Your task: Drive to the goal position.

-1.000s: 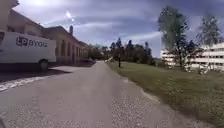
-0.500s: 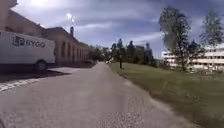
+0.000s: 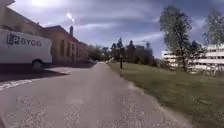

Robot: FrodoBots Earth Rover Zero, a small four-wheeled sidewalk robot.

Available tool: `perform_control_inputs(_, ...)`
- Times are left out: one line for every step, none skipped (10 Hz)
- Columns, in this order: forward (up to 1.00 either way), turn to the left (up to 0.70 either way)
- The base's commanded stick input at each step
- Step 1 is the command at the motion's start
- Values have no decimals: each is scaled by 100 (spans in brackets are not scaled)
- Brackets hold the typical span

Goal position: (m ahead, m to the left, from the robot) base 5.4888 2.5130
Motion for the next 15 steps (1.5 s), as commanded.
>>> perform_control_inputs(70, 6)
perform_control_inputs(70, 6)
perform_control_inputs(70, 6)
perform_control_inputs(70, 6)
perform_control_inputs(70, 6)
perform_control_inputs(70, 6)
perform_control_inputs(70, 6)
perform_control_inputs(70, 6)
perform_control_inputs(70, 6)
perform_control_inputs(70, 6)
perform_control_inputs(70, 6)
perform_control_inputs(70, 6)
perform_control_inputs(70, 6)
perform_control_inputs(70, 6)
perform_control_inputs(70, 6)
